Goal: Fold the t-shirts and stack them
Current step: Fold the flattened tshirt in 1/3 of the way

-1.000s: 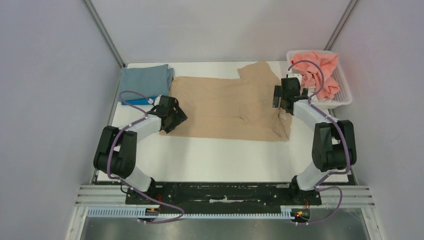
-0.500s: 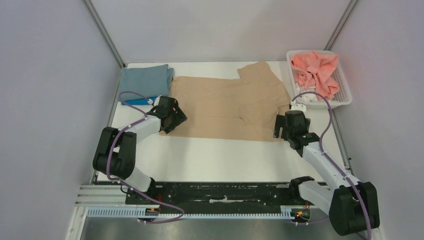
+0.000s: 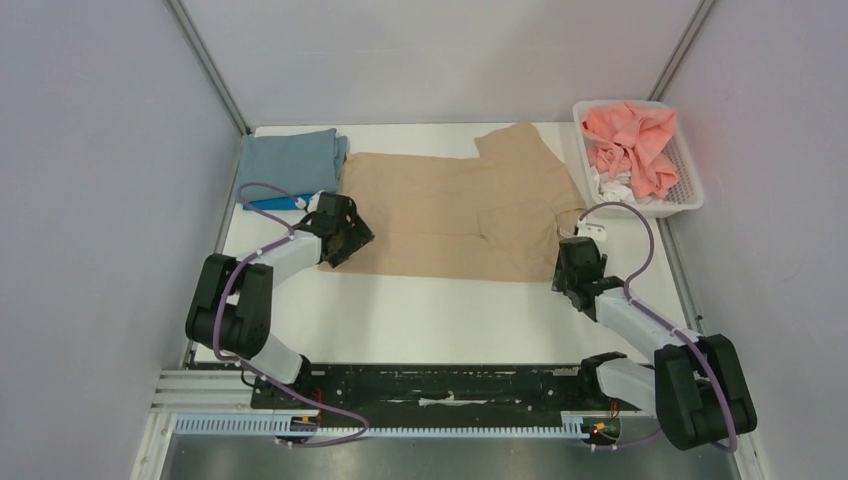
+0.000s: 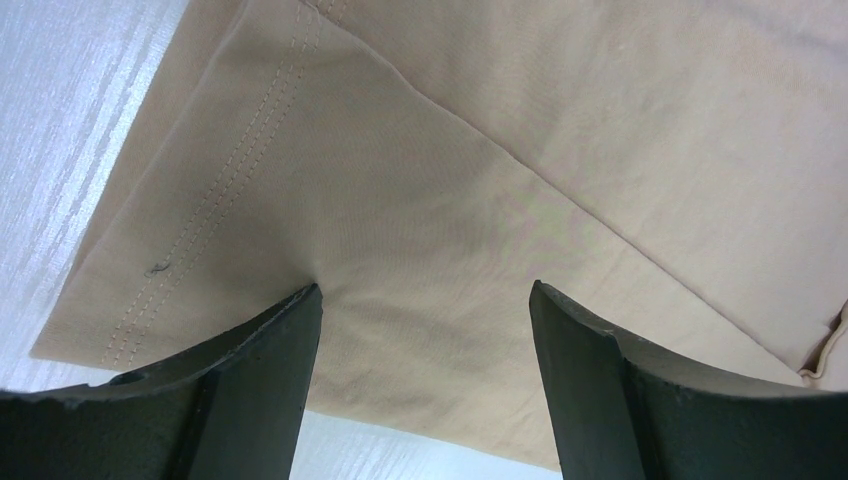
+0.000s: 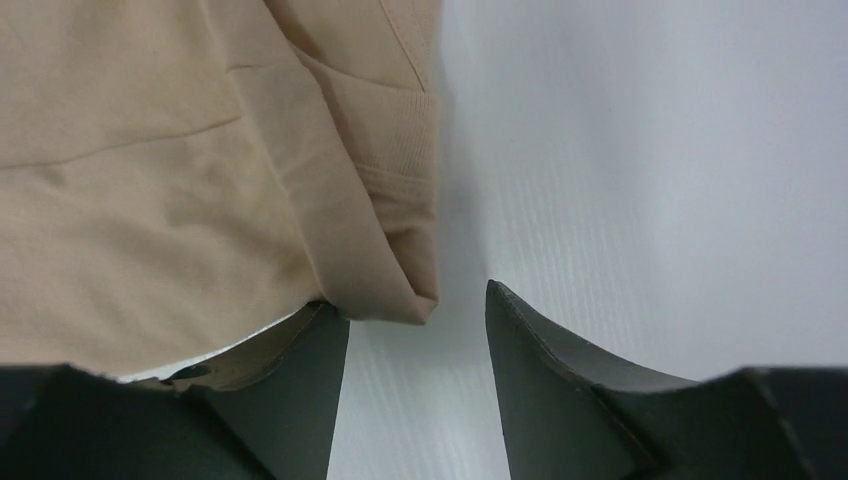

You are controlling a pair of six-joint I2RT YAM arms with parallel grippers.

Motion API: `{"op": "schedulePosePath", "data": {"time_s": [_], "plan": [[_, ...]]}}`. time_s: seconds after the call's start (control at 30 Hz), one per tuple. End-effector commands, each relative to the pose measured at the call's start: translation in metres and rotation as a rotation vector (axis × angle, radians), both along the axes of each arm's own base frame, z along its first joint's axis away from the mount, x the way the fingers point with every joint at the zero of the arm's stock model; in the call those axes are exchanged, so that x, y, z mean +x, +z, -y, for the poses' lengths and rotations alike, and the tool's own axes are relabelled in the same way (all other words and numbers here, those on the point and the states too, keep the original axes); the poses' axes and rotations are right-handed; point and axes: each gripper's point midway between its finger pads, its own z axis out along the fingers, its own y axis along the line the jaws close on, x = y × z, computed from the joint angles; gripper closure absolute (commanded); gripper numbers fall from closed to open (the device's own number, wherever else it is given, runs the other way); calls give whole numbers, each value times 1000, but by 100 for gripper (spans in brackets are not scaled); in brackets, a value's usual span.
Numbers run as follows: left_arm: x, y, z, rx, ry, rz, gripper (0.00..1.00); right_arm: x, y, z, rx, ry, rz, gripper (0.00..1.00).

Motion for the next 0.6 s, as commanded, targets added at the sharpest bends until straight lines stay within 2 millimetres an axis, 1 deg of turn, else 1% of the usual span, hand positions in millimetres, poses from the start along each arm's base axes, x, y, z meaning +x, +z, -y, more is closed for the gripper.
{"op": "schedulePosePath", "data": {"time_s": [0.0,0.07,0.13,0.23,0.3,0.37,0.47,0.53,0.57], "plan": [[-17,-19,-15,66,5,-72,17,29,11,3,-17,-36,133,46],[-16,-19,-16,72,8,-74,17,35,11,-2,1,-18,141,46],[-17,-20,-17,73,11,-76,17,40,12,-3,8,-26,159,47],[-17,-20,-17,75,12,-79,17,39,10,3,-10,-72,159,52],[-17,-20,-20,91,21,-80,18,36,10,9,-40,-94,141,59],[-19,-21,-27,114,42,-90,18,28,9,19,-99,-112,83,74],[-19,-22,-34,115,65,-91,18,20,9,31,-144,-119,36,90],[-20,-24,-38,116,74,-100,18,21,9,30,-135,-71,4,92],[-20,-25,-39,115,77,-105,18,22,8,27,-124,-29,-30,95]]}}
